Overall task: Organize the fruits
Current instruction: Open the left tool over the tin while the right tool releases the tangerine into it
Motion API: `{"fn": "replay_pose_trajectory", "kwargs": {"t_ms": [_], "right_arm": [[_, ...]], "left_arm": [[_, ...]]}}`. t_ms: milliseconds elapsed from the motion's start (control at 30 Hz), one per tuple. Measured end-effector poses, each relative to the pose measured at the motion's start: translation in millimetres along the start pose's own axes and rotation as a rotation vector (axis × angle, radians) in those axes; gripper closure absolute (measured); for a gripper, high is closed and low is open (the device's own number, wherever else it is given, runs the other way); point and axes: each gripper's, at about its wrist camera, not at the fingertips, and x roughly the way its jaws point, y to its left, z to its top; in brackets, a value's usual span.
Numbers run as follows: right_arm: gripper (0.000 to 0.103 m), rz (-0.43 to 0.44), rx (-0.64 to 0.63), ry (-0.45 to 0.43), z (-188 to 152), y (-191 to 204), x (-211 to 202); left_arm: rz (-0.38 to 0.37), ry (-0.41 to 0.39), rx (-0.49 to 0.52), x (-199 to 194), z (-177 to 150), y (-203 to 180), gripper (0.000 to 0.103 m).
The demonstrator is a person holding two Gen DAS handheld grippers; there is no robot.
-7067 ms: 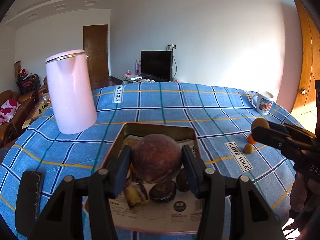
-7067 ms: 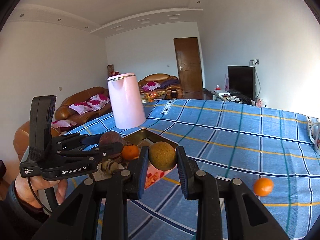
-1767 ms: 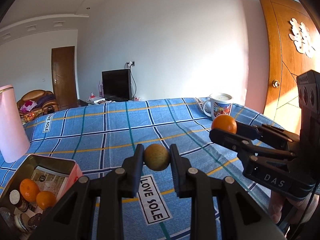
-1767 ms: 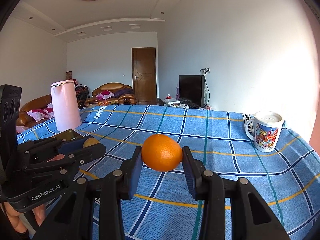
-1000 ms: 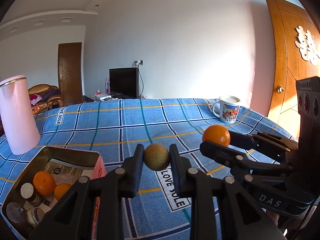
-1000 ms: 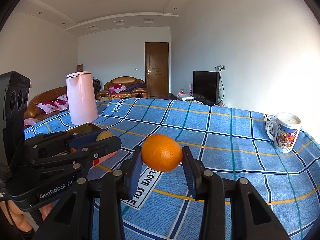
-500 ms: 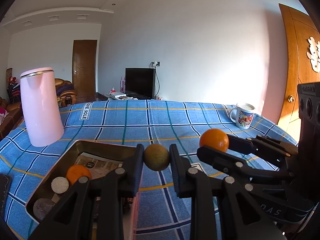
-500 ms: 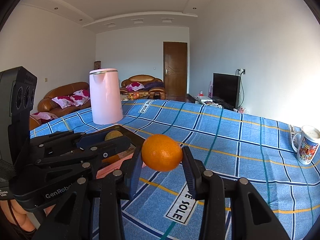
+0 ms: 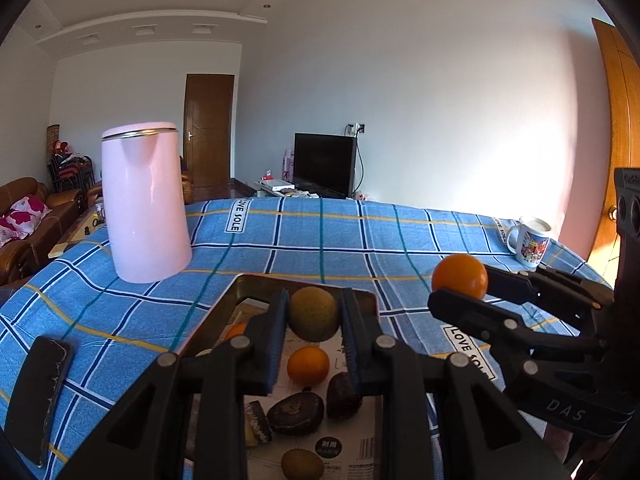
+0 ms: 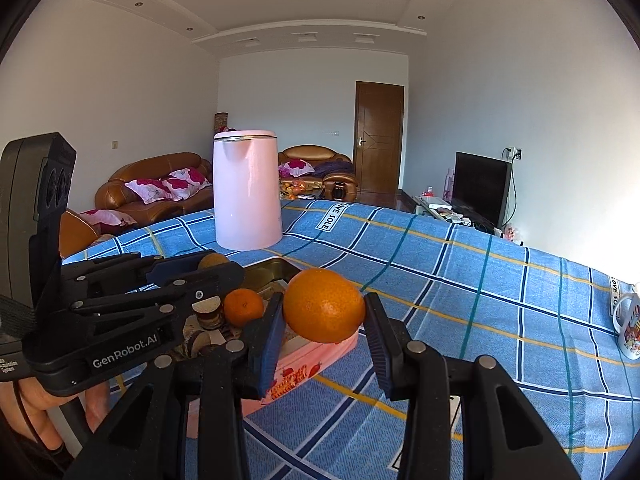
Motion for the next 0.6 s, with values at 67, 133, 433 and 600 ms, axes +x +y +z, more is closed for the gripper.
{"fn": "replay_pose_trajectory", "kwargs": {"t_ms": [67,133,433,600], "right_arm": [[0.062,0.005,-0.009,0.003,3,4,5],[0.062,0.013,-0.014,0.007,4,7,11],[0.062,0.038,-0.020,0.048,7,20,32],[0.062,0.043,-0.014,0.085,7,23,47]], "left_arm": [[0.013,0.006,-0.006,0,1,6,0.076],[0.024,0.015,-0.012,1,1,12,0.076],[0.053,0.053,-0.022,6,-1,31,0.076],[0.070,0.084,-0.014,9,-2,39,0.076]]}}
